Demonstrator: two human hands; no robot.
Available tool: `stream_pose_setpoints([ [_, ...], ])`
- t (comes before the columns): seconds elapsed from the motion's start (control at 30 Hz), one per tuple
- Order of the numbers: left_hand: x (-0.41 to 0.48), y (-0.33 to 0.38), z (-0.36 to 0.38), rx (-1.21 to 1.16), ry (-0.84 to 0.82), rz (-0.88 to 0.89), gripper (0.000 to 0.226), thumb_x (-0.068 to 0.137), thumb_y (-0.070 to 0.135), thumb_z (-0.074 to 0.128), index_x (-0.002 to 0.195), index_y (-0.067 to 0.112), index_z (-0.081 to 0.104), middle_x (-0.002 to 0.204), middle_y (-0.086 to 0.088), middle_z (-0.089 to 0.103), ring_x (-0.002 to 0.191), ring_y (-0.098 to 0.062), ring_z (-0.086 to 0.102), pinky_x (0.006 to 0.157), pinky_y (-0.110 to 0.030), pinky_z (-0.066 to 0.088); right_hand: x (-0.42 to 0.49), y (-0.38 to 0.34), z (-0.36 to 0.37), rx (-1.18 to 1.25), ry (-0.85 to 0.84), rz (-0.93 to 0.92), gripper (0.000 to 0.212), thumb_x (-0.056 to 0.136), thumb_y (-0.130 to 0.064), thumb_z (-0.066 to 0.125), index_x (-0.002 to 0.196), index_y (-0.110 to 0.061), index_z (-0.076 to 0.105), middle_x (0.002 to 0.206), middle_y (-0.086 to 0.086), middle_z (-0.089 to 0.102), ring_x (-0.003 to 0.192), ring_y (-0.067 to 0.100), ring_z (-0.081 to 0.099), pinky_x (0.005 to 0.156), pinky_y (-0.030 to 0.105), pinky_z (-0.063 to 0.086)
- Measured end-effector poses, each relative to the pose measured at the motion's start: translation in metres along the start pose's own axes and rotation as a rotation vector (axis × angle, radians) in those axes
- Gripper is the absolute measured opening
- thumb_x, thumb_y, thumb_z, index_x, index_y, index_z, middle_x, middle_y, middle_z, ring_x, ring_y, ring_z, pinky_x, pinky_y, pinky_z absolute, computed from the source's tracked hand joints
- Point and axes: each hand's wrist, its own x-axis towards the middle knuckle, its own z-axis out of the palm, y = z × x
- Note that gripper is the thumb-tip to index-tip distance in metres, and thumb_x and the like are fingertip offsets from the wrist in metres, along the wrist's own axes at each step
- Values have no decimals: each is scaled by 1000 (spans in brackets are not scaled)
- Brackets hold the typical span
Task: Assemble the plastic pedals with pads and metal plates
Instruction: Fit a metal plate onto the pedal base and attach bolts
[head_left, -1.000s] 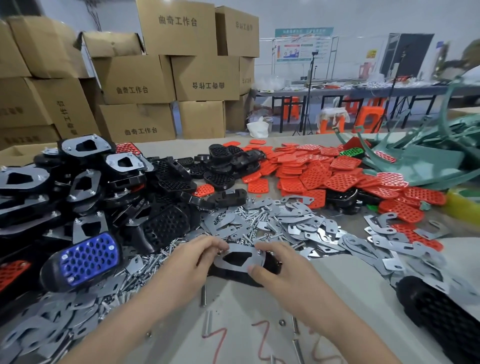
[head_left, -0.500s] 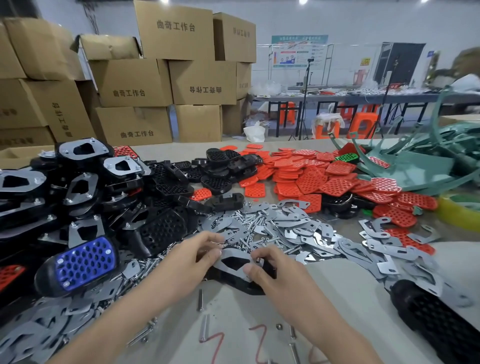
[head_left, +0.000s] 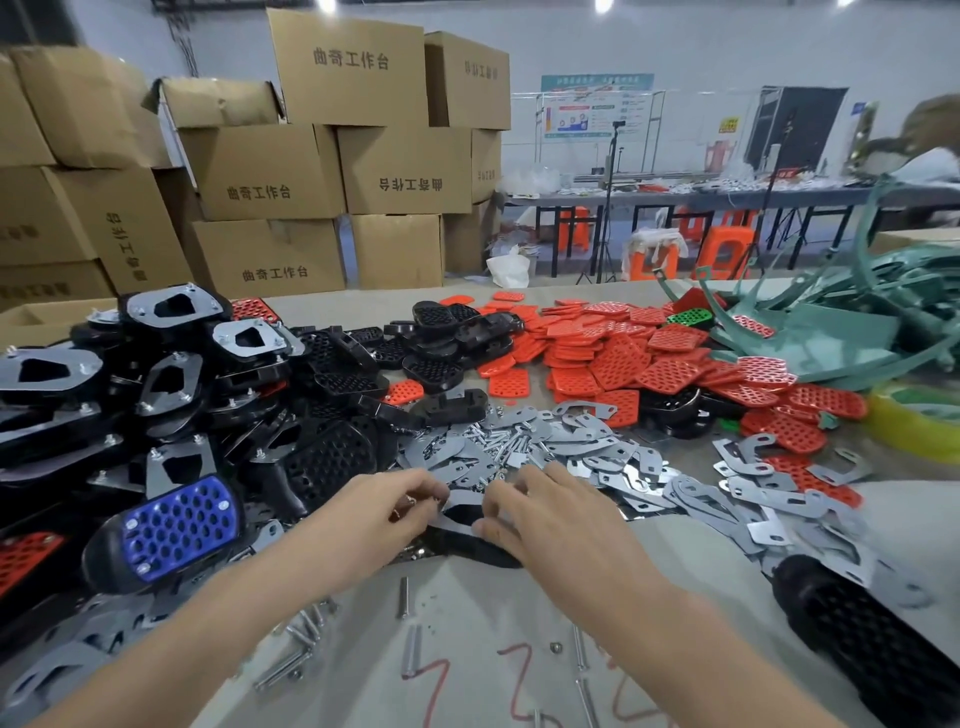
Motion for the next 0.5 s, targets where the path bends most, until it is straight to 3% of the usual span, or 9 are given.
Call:
stream_pose_setpoints([
  [0.07, 1, 0, 2, -34, 33, -12, 8, 98, 37, 61, 92, 41, 64, 78, 31, 68, 61, 4, 59, 56, -11, 44, 4, 3, 1, -1, -19, -29, 32, 105, -57, 37, 107, -28, 50, 111, -5, 52, 112, 19, 48, 88, 31, 37],
  [0.17, 3, -2, 3, -78, 96, -61, 9, 94, 39, 66, 86, 35, 65, 77, 21, 70, 63, -5, 61, 59, -19, 48, 10, 16, -3, 51, -59, -55, 32, 102, -58, 44, 93, -28, 43, 101, -7, 41, 105, 17, 48, 83, 32, 40],
  [0.27, 2, -2, 3, -7, 96, -70, 16, 92, 44, 66, 82, 33, 65, 74, 15, 69, 63, -4, 60, 58, -18, 48, 13, 23, -4, 272, -103, -65, 26, 102, -51, 52, 98, -26, 54, 105, -9, 46, 99, 13, 50, 86, 36, 47],
  [0.37, -1, -1, 2, 91, 61, -19, 13, 97, 42, 60, 86, 35, 63, 85, 17, 69, 79, 3, 60, 73, -20, 51, 16, 23, -1, 261, -97, -60, 26, 102, -50, 53, 99, -25, 57, 100, -11, 47, 100, 13, 53, 83, 36, 46],
  [0.5, -4, 2, -4, 181, 11, 62, 14, 102, 33, 53, 93, 42, 58, 101, 20, 58, 94, 3, 56, 86, -26, 48, 18, 16, 6, 125, -51, 101, 41, 96, -67, 46, 92, -26, 46, 97, -11, 44, 103, 14, 51, 74, 29, 34],
])
